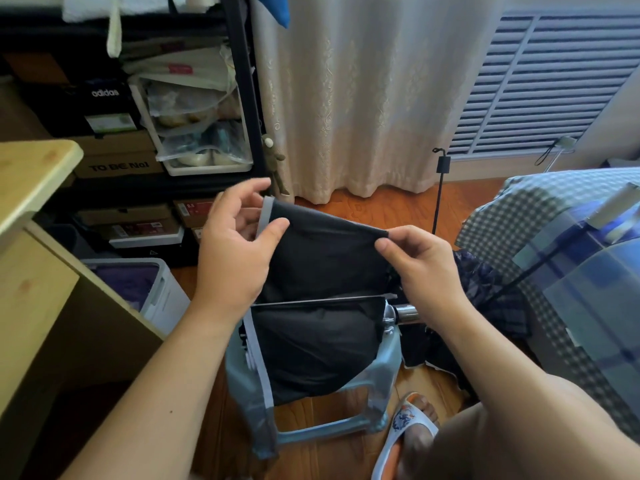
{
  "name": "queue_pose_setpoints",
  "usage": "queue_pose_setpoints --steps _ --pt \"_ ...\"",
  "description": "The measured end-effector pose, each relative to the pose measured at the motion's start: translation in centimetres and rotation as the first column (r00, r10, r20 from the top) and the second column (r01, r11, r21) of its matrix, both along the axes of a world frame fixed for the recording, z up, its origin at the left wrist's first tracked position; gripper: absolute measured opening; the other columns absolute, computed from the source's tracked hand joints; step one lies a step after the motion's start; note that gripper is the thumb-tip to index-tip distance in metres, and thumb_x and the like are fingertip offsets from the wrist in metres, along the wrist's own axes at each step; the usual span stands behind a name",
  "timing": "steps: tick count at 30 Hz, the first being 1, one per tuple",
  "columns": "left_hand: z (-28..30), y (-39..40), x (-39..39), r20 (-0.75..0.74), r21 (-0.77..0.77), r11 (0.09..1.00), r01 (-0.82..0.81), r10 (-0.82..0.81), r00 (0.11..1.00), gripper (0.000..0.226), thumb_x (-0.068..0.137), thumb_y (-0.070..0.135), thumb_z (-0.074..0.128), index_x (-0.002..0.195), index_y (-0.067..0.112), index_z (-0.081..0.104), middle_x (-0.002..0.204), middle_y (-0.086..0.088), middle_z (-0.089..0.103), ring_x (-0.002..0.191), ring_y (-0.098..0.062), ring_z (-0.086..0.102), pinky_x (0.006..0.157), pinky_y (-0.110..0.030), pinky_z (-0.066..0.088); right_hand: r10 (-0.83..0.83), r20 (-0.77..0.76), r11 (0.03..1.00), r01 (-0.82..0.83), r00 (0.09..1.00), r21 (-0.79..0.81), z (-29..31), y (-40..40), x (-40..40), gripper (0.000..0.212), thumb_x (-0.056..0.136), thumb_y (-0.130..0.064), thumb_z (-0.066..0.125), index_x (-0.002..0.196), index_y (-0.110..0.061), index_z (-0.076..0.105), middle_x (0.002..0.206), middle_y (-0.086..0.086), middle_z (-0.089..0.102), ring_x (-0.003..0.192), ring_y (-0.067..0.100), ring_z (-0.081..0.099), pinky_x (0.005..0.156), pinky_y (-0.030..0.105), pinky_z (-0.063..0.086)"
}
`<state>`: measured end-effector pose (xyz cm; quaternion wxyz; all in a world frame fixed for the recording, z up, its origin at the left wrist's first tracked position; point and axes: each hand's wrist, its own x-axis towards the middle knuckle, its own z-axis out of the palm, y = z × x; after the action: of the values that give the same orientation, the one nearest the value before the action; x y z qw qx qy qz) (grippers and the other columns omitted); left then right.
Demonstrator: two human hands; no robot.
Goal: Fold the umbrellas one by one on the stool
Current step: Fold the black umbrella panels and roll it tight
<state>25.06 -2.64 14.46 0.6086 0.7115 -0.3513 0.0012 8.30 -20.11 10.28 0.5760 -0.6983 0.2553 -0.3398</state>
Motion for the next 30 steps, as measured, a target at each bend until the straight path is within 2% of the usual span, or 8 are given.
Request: queue_pose_setpoints --steps 4,6,9,12,15,20,25,30 --pt "-0.6 -0.7 1.6 -0.319 0.073 0.991 0.109 -0.080 0.944 0.069 0.089 0.016 0.078 0.146 0.035 0.044 0.123 0.000 0.064 0.107 -0.007 0.069 0.090 -0.026 0.057 0.064 -0.068 0.997 -0.061 0.996 0.037 0.6 -1.1 0.9 0.021 0.097 -0.014 0.069 0.080 -0.026 0.072 0.083 -0.002 0.073 0.081 0.017 0.068 0.083 0.042 0.058" --pt "-1.1 -0.8 2.4 -0.431 0.138 0.976 0.167 -0.092 0.898 0.063 0.090 0.021 0.077 0.146 0.031 0.048 0.116 0.001 0.073 0.108 -0.014 0.071 0.090 -0.031 0.057 0.131 -0.138 0.990 -0.121 0.982 0.077 0.6 -1.8 1.4 0.016 0.100 -0.021 0.066 0.084 -0.022 0.065 0.084 -0.002 0.071 0.082 0.016 0.066 0.085 0.043 0.056" --pt "-1.2 -0.6 2.7 -0.434 0.101 0.987 0.121 -0.065 0.898 0.039 0.093 0.009 0.072 0.129 0.022 0.063 0.098 0.000 0.078 0.098 -0.017 0.075 0.088 -0.036 0.061 0.289 -0.170 0.939 -0.244 0.942 0.244 0.7 -2.6 2.0 0.006 0.102 -0.024 0.064 0.103 -0.019 0.061 0.100 0.000 0.077 0.096 0.020 0.072 0.097 0.048 0.056" --pt "-0.9 -0.7 2.6 -0.433 0.033 0.992 0.119 -0.093 0.896 0.040 0.092 0.004 0.072 0.127 0.022 0.064 0.096 0.001 0.077 0.096 -0.015 0.074 0.092 -0.039 0.060 0.401 -0.173 0.893 -0.341 0.900 0.294 0.4 -2.6 1.8 0.030 0.100 -0.013 0.064 0.129 -0.019 0.062 0.117 0.003 0.076 0.111 0.021 0.072 0.099 0.040 0.056" --pt "-0.7 -0.5 2.6 -0.460 -0.011 0.989 0.145 -0.134 0.878 0.058 0.088 0.008 0.075 0.140 0.025 0.056 0.096 -0.006 0.072 0.101 -0.020 0.073 0.102 -0.044 0.055 0.303 -0.066 0.928 -0.278 0.951 0.246 -0.4 -1.9 1.7 0.021 0.099 -0.005 0.064 0.117 -0.012 0.073 0.111 0.009 0.077 0.107 0.024 0.073 0.098 0.042 0.056" --pt "-0.7 0.0 2.9 -0.596 -0.044 0.920 0.390 -0.338 0.728 0.091 0.073 0.023 0.082 0.153 0.034 0.039 0.135 -0.008 0.064 0.119 -0.018 0.068 0.103 -0.038 0.054 0.262 -0.018 0.939 -0.251 0.965 0.235 -0.2 -1.8 1.8 0.019 0.099 -0.009 0.064 0.099 -0.018 0.081 0.103 0.012 0.077 0.098 0.025 0.073 0.091 0.040 0.056" --pt "-0.4 0.0 2.0 -0.474 0.024 0.919 0.395 -0.337 0.813 0.055 0.085 0.003 0.076 0.133 0.024 0.061 0.116 -0.004 0.075 0.109 -0.020 0.072 0.086 -0.029 0.060 0.278 -0.027 0.939 -0.266 0.960 0.216 -0.2 -1.8 1.0 0.016 0.100 -0.010 0.063 0.106 -0.011 0.078 0.106 0.014 0.077 0.101 0.028 0.073 0.093 0.042 0.057" --pt "-0.2 0.0 1.6 -0.390 -0.039 0.954 0.298 -0.290 0.874 0.042 0.090 0.001 0.070 0.125 0.024 0.065 0.105 -0.006 0.074 0.103 -0.019 0.072 0.084 -0.027 0.059 0.186 -0.013 0.974 -0.183 0.982 0.136 0.2 -1.4 0.2 0.014 0.098 -0.004 0.064 0.103 -0.009 0.076 0.097 0.010 0.079 0.092 0.023 0.075 0.085 0.034 0.060"
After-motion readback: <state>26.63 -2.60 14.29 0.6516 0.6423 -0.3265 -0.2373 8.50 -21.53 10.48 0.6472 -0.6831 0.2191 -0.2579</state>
